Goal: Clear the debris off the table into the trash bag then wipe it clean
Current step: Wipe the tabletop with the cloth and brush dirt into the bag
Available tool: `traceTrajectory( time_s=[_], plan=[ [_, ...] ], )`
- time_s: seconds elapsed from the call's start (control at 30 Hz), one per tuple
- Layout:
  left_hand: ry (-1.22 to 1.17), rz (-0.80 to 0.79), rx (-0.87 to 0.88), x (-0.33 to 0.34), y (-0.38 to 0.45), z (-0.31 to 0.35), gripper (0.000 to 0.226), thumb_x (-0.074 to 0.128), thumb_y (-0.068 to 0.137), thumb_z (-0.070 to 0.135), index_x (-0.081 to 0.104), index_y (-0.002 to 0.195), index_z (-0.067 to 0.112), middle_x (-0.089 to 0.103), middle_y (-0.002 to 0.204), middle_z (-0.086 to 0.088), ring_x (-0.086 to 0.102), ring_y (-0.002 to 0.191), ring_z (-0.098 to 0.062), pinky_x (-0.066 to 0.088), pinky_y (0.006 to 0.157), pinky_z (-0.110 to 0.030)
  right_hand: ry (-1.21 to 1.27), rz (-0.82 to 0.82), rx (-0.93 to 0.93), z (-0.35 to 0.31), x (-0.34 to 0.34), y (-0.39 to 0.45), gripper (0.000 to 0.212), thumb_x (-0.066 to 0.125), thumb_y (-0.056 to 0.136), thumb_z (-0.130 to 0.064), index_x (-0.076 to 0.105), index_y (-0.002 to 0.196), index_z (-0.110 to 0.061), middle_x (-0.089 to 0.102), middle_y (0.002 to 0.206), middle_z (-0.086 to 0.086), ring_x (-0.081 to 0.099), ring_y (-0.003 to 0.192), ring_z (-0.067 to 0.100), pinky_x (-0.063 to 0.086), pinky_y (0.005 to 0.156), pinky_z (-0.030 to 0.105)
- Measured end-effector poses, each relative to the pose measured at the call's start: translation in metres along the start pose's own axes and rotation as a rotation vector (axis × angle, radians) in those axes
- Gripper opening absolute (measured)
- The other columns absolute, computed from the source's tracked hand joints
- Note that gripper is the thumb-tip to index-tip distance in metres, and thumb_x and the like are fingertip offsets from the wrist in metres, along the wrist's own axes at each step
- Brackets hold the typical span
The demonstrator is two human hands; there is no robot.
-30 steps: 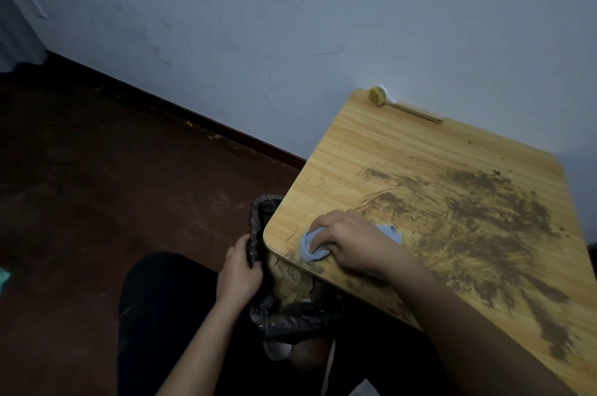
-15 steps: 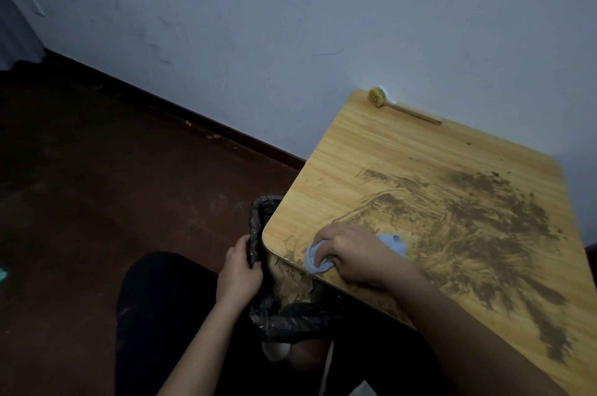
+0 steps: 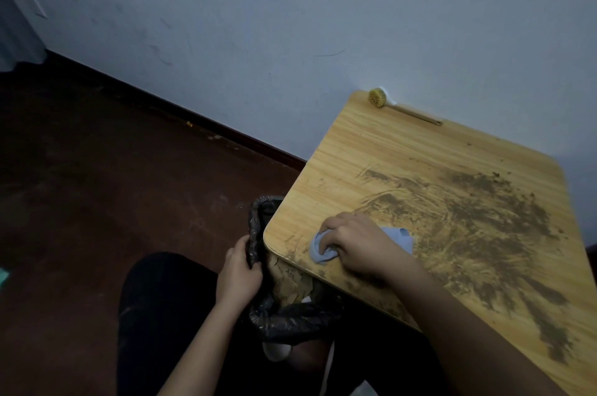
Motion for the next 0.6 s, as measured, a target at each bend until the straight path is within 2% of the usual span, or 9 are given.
traceTrajectory(
  time_s=[0.1,0.27,0.33,0.47,0.6],
  plan=[
    [-0.001,-0.005,-0.008,0.000,0.000,-0.001,0.054,0.056,0.089,0.014,0.039,0.139,0.026,0.048,0.131,-0.005,0.055,0.113,-0.028,0.043,0.084,-0.033,-0.036,-0.030,0.007,0.001,0.006,-0.001,0.038,0.049,0.089,-0.002,0.069,0.103,-0.031,0.058,0.116,-0.010,0.049,0.102,0.020,0.029,0.073,0.032],
    [0.010,-0.011,-0.009,0.002,0.000,0.000,0.054,0.056,0.090,0.014,0.038,0.139,0.026,0.047,0.132,-0.006,0.054,0.115,-0.028,0.043,0.087,-0.033,0.006,-0.026,-0.048,-0.014,0.011,-0.002,0.038,0.050,0.087,0.000,0.069,0.101,-0.030,0.057,0.114,-0.009,0.049,0.102,0.020,0.036,0.079,0.036],
    [0.009,-0.016,-0.007,0.003,0.000,0.000,0.055,0.056,0.089,0.014,0.038,0.140,0.026,0.046,0.133,-0.005,0.054,0.115,-0.027,0.042,0.087,-0.032,0.032,0.002,-0.079,-0.021,0.012,-0.003,0.037,0.051,0.086,0.001,0.070,0.098,-0.028,0.059,0.111,-0.008,0.049,0.099,0.021,0.036,0.077,0.036],
    [0.012,-0.028,-0.004,0.004,-0.001,0.002,0.057,0.056,0.090,0.014,0.035,0.142,0.025,0.044,0.136,-0.006,0.053,0.116,-0.026,0.043,0.089,-0.032,0.049,0.035,-0.144,-0.033,0.013,-0.003,0.031,0.052,0.089,-0.004,0.072,0.096,-0.026,0.062,0.110,-0.006,0.051,0.095,0.022,0.026,0.071,0.032],
    [0.014,-0.031,-0.002,0.004,-0.001,0.001,0.059,0.055,0.090,0.014,0.033,0.143,0.025,0.042,0.138,-0.005,0.053,0.117,-0.025,0.043,0.088,-0.031,0.053,0.088,-0.062,-0.023,0.003,0.002,0.034,0.049,0.089,-0.003,0.071,0.099,-0.028,0.060,0.117,-0.007,0.050,0.101,0.021,0.034,0.077,0.034]
  ],
)
Point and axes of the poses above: each hand's wrist, its own y-axis towards the middle knuckle, its own x-axis out of the palm, z = x × y, the point moved 7 cm from there along y, towards the middle knuckle
